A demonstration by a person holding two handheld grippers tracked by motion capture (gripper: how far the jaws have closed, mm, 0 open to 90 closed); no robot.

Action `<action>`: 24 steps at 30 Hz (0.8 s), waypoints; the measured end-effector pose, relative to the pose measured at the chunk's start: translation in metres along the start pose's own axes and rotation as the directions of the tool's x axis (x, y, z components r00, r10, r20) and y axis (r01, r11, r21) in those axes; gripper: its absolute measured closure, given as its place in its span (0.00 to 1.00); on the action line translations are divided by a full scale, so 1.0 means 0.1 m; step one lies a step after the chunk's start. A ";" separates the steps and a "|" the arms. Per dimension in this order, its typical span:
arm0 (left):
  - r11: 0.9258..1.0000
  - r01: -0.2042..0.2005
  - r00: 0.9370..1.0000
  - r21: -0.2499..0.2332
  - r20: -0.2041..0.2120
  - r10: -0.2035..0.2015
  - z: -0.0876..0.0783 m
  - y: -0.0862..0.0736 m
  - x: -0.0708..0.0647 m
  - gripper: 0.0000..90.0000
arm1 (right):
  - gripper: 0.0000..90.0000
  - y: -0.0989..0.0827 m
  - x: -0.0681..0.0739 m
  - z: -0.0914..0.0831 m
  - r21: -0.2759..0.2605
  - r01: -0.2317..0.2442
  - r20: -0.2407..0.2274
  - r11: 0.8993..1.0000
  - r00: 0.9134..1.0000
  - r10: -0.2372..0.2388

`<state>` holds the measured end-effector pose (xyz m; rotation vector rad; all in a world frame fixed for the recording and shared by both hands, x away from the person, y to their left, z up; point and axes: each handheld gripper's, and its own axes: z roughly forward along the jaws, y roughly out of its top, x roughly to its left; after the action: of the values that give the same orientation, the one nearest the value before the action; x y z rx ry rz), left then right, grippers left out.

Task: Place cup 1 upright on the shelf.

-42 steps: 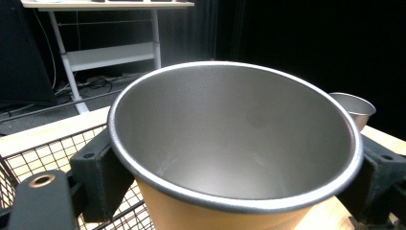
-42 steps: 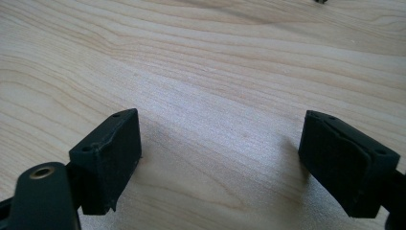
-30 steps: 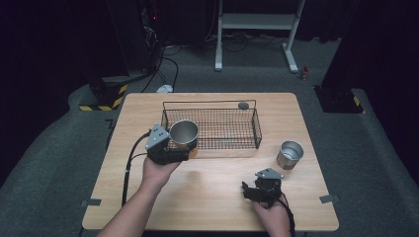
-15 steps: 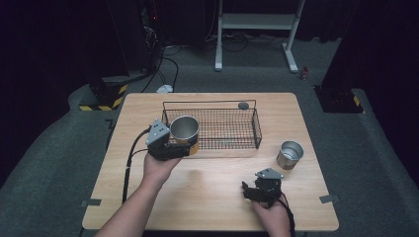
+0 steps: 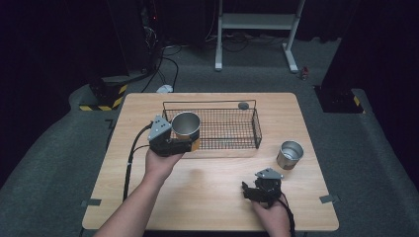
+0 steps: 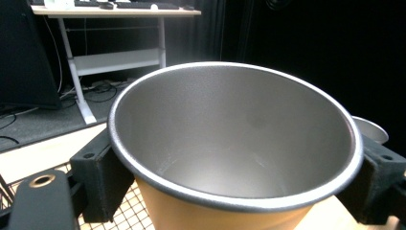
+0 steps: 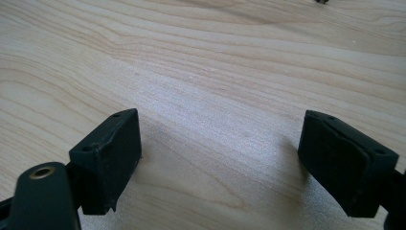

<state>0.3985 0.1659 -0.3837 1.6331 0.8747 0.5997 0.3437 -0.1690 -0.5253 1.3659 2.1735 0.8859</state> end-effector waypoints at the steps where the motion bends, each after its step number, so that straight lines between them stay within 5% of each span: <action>1: 1.000 -0.005 1.000 0.003 -0.001 0.005 0.01 0.00 0.00 0.15 | 0.16 0.00 0.00 0.00 0.000 0.000 0.000 1.000 1.000 0.000; 24: 0.999 0.025 0.999 0.026 -0.026 -0.024 0.29 0.12 0.16 0.15 | 0.16 0.00 0.00 0.00 0.000 -0.005 -0.003 1.000 1.000 0.005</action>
<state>0.4333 0.1607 -0.3803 1.6390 0.9240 0.5955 0.3432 -0.1688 -0.5252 1.3715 2.1734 0.8904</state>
